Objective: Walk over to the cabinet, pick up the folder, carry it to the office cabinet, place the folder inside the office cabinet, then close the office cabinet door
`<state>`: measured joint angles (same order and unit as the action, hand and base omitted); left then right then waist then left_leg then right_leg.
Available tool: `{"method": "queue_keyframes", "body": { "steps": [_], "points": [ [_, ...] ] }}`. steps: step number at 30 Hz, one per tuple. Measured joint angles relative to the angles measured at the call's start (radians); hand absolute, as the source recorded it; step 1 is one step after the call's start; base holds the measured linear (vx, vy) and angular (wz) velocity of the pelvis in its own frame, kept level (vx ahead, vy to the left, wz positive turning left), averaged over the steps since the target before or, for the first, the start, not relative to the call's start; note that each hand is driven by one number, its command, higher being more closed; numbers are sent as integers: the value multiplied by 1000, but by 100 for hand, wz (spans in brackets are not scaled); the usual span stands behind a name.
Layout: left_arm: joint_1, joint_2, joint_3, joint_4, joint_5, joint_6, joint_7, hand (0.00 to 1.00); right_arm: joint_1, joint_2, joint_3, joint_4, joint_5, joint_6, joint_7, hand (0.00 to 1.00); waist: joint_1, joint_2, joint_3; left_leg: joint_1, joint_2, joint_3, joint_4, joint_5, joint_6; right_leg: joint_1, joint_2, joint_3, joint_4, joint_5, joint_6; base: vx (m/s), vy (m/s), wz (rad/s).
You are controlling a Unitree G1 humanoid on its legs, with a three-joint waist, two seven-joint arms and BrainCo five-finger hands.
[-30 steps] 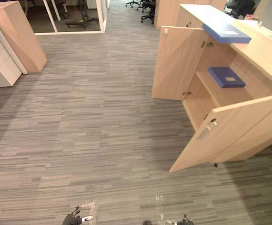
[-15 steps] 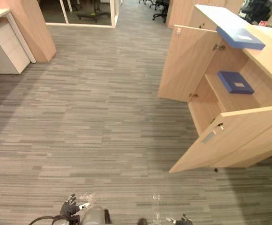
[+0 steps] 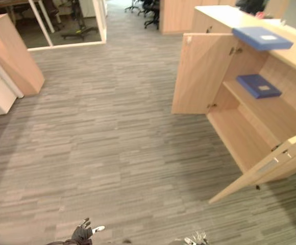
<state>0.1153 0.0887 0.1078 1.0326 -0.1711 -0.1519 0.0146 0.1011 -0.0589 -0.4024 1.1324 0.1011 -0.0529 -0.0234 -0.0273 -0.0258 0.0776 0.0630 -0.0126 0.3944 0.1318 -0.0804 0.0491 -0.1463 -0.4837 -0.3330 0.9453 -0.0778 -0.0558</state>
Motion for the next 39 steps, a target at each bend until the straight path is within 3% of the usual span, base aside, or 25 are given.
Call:
{"method": "queue_keyframes", "body": {
  "steps": [2,3,5,7,9,10,13,14,15,16,17,18,21,22,25,28,29,30,31,33,34,35,36,38,39],
  "points": [
    [-3,5,-18,3,0,2,-4,0,-13,0,3,-2,0,-1,-1,0,-4,3,10,64,10,4,-33,0,0,-22,26,-117,34,-66,14,387,150,-11],
    [-10,3,-14,23,-2,6,-5,0,-21,1,12,-11,1,-4,0,0,-5,9,25,106,28,13,-51,-1,-2,-35,80,-177,-68,-113,40,310,37,-24],
    [-21,3,-14,39,1,7,-7,0,-21,3,12,-20,2,-9,1,0,-8,17,40,144,47,31,-75,-9,-14,-53,139,-239,-247,-115,51,310,-7,-19],
    [-23,2,-11,38,4,7,-9,0,-19,3,11,-17,5,-10,0,0,-9,19,53,194,62,53,-121,-39,-58,-78,207,-258,-479,-65,52,247,-77,-16],
    [-26,6,-1,38,6,8,-9,0,-15,12,11,-9,7,-9,1,0,-9,4,57,222,60,72,-138,-61,-90,-78,226,-270,-624,1,36,267,-154,-19],
    [-25,0,13,38,17,8,-10,0,-7,12,10,-9,7,-9,1,0,-13,5,56,246,72,79,-126,-88,-120,-77,241,-267,-643,56,-1,355,-242,-30],
    [-7,-26,77,39,44,13,-12,0,-1,-10,10,-4,-4,-8,5,0,-14,55,40,215,199,106,55,-177,-171,-67,329,-277,-604,9,-15,366,-261,-32],
    [-15,-33,115,36,43,16,-13,0,6,-6,1,1,-4,-4,7,0,-21,50,45,143,276,92,260,-177,-160,-37,370,-284,-638,-7,-20,482,-388,-25],
    [-16,-56,171,25,30,17,-14,0,17,-1,-9,-2,0,-1,5,0,-18,62,53,40,386,68,545,-138,-98,18,434,-281,-696,-10,-25,478,-392,-28],
    [-11,-68,195,12,14,17,-15,0,19,-6,-8,-2,0,0,3,0,-11,69,59,-13,438,43,684,-107,-70,52,469,-264,-723,-14,-32,448,-339,-38],
    [-10,-72,212,3,-1,12,-13,0,19,-12,-8,4,0,3,1,0,-7,69,67,-54,475,23,810,-107,-77,85,500,-252,-745,-18,-36,441,-245,-70],
    [-10,-57,223,-14,-5,10,-9,0,18,-10,-7,20,0,3,0,0,14,62,75,-123,490,-16,975,-117,-80,155,535,-215,-783,-34,-42,499,-231,-82],
    [-10,-54,226,-28,-20,1,-7,0,6,-11,-10,45,0,9,-1,0,22,42,75,-256,408,-24,883,-151,-83,251,549,-133,-853,-52,-24,456,-120,-71],
    [-10,-54,226,-31,-23,-3,-6,0,1,-12,-10,50,0,11,-1,0,25,41,74,-276,392,-29,831,-159,-90,267,548,-120,-860,-52,-24,416,-16,-72],
    [-14,-56,228,-44,-37,-8,1,0,-28,-6,-10,60,0,11,-4,0,29,22,81,-327,263,-169,398,-144,-115,326,518,-43,-901,-57,-13,403,69,-69],
    [-16,-58,229,-41,-39,-13,9,0,-19,5,-10,59,2,6,-8,0,31,14,82,-322,203,-317,101,-52,-140,392,475,-10,-917,-95,53,445,204,-41],
    [-16,-57,230,-40,-40,-14,11,0,-13,5,-10,60,2,5,-9,0,33,13,82,-321,203,-334,87,-16,-143,410,467,-7,-919,-106,72,411,284,-22],
    [-16,-53,236,-36,-40,-14,17,0,-3,12,-10,59,2,3,-9,0,42,5,71,-314,183,-338,107,85,-148,433,441,7,-917,-128,109,463,348,-29],
    [-16,-48,256,-36,-42,-14,19,0,0,18,-13,60,0,2,-8,0,46,-7,67,-311,153,-330,145,134,-137,448,399,19,-909,-147,147,473,370,-38],
    [-19,-31,271,-18,-44,-14,28,0,-13,36,-40,62,0,1,-2,0,58,-35,61,-301,118,-263,207,52,-103,414,314,56,-802,-162,178,458,400,-72],
    [-10,-25,269,9,-39,-12,30,0,-14,28,-46,60,-2,1,2,0,69,-24,52,-260,112,-215,204,12,-84,332,264,85,-626,-154,188,420,424,-95],
    [-4,-17,267,23,-35,-11,30,0,-12,26,-49,59,-2,1,3,0,64,-28,49,-230,98,-192,187,0,-75,283,230,86,-524,-141,174,353,441,-80],
    [11,-3,247,40,-34,-6,30,0,-5,27,-49,54,-2,1,8,0,58,-30,46,-174,64,-165,135,-13,-59,205,156,47,-325,-89,88,269,340,-38],
    [23,11,204,38,-23,-1,28,0,12,25,-46,24,4,-3,12,0,35,-29,47,-78,28,-136,59,-4,-43,126,33,-79,-72,-42,-26,358,366,-19],
    [29,22,177,39,-14,5,28,0,12,22,-37,20,1,-2,12,0,26,-27,47,-24,15,-125,14,-1,-39,93,-2,-147,11,-53,-12,383,337,-21]
  ]
}}
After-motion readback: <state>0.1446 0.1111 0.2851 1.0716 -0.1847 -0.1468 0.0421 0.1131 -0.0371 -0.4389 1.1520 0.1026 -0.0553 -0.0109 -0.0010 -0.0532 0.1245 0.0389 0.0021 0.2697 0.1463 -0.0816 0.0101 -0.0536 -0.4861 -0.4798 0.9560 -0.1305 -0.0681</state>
